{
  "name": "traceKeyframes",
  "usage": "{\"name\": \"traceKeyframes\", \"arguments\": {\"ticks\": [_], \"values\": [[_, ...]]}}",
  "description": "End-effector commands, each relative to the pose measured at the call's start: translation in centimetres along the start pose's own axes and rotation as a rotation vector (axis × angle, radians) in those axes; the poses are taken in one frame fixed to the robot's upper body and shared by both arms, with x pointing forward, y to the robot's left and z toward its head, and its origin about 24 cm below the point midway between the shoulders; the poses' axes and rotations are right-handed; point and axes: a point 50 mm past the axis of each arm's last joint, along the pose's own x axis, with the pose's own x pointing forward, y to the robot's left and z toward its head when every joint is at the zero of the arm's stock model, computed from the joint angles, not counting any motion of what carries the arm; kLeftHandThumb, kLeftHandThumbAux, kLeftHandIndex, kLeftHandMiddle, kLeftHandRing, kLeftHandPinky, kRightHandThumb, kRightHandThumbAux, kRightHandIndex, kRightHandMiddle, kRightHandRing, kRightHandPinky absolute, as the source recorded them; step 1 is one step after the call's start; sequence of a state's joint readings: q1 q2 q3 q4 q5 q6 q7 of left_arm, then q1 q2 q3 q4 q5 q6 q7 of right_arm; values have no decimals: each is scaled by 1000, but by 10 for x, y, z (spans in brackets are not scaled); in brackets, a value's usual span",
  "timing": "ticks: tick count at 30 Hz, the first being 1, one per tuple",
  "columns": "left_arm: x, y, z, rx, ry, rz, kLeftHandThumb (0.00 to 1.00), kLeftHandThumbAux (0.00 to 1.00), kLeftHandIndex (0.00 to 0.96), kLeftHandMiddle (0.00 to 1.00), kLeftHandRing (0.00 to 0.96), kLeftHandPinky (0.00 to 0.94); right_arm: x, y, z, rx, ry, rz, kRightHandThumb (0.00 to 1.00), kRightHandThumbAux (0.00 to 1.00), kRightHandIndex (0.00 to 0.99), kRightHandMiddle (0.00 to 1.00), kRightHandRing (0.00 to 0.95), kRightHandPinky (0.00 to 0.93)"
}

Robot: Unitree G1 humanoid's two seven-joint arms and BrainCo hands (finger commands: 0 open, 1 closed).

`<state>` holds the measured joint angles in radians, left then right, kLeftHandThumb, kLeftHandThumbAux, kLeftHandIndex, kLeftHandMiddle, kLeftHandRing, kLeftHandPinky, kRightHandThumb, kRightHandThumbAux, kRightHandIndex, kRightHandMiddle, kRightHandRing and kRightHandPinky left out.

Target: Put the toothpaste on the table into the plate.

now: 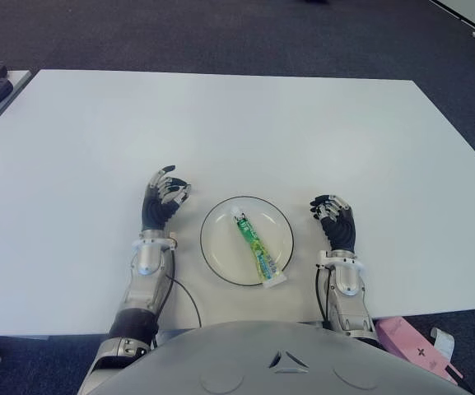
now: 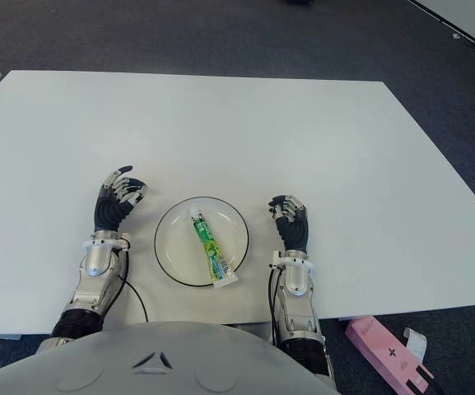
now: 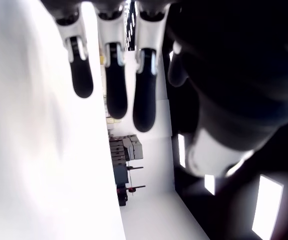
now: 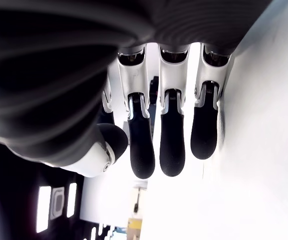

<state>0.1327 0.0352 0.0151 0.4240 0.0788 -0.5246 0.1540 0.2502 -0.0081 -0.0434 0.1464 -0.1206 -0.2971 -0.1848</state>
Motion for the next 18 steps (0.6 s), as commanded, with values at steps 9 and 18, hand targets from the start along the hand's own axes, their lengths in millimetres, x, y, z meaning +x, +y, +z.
{"name": "traceKeyframes", "arguments": {"ticks": [9, 18], "values": [[-28, -6, -19, 18, 169, -24, 705, 719, 431, 524, 521, 510, -1, 3, -1, 0, 12, 9, 707, 727, 429, 500, 491, 496], [-36, -8, -13, 16, 140, -41, 707, 720, 431, 515, 515, 525, -3, 3, 0, 4, 6, 11, 707, 727, 429, 503, 495, 497]]}}
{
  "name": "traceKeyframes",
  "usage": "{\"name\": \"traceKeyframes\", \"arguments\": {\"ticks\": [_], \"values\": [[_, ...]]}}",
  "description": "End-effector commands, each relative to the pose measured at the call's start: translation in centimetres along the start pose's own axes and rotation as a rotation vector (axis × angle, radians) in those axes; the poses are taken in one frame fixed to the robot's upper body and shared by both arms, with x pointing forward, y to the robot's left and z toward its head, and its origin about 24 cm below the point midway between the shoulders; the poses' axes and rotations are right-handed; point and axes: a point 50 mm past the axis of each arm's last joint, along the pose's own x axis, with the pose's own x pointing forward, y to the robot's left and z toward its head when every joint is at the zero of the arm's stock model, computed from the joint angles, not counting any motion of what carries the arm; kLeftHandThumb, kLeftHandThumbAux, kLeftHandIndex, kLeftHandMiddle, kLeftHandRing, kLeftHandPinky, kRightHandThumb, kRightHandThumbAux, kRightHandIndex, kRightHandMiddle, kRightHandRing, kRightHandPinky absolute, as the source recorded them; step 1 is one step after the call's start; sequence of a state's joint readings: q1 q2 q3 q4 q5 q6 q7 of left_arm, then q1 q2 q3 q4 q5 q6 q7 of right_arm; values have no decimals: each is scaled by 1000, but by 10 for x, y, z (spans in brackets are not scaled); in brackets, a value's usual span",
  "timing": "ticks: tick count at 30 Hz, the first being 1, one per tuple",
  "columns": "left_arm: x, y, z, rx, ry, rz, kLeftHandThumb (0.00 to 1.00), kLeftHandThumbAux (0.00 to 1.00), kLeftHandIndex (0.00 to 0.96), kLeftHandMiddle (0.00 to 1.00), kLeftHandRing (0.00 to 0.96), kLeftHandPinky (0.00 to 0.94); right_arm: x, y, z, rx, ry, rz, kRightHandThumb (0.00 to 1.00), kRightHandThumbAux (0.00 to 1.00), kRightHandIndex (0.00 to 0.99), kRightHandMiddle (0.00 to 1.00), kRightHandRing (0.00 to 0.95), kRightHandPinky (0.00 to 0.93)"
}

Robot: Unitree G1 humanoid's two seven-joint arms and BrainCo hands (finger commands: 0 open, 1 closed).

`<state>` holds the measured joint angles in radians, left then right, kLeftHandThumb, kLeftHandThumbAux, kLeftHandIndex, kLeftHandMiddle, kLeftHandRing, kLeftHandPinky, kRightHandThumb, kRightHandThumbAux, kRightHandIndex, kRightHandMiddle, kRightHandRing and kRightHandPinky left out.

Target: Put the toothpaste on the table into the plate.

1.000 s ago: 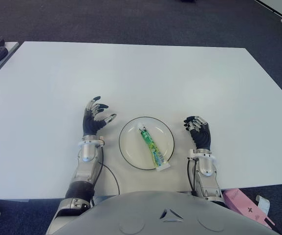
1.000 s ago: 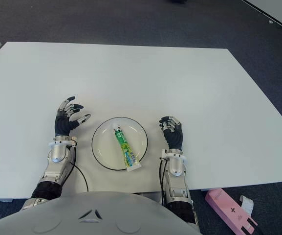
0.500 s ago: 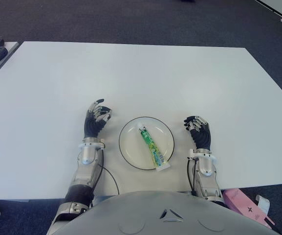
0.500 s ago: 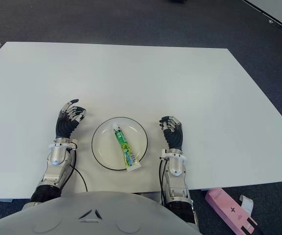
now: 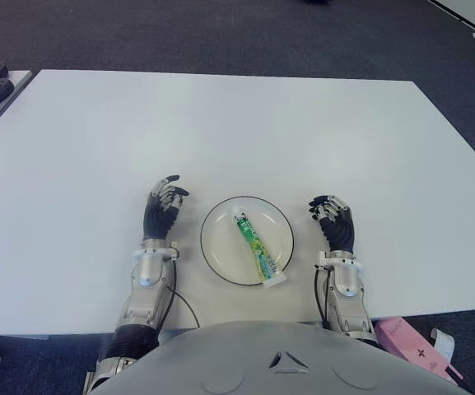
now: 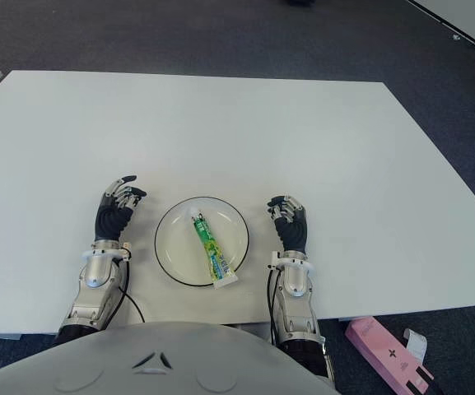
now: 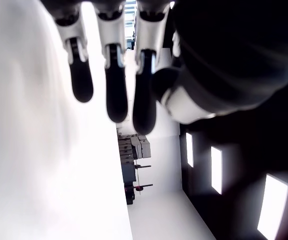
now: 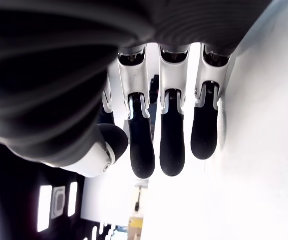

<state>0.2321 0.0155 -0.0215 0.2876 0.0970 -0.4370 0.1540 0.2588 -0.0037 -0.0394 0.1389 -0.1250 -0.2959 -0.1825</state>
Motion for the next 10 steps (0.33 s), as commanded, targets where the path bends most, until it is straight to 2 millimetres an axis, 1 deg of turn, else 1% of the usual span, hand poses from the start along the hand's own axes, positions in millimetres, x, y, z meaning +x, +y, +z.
{"name": "traceKeyframes", "arguments": {"ticks": [1, 10], "values": [[-18, -3, -15, 12, 89, -28, 707, 720, 432, 515, 515, 525, -2, 2, 0, 4, 4, 6, 707, 726, 429, 504, 496, 496], [-27, -4, -11, -8, 53, -2, 705, 720, 433, 530, 529, 538, -5, 0, 0, -5, 10, 5, 708, 727, 429, 501, 492, 489]]}}
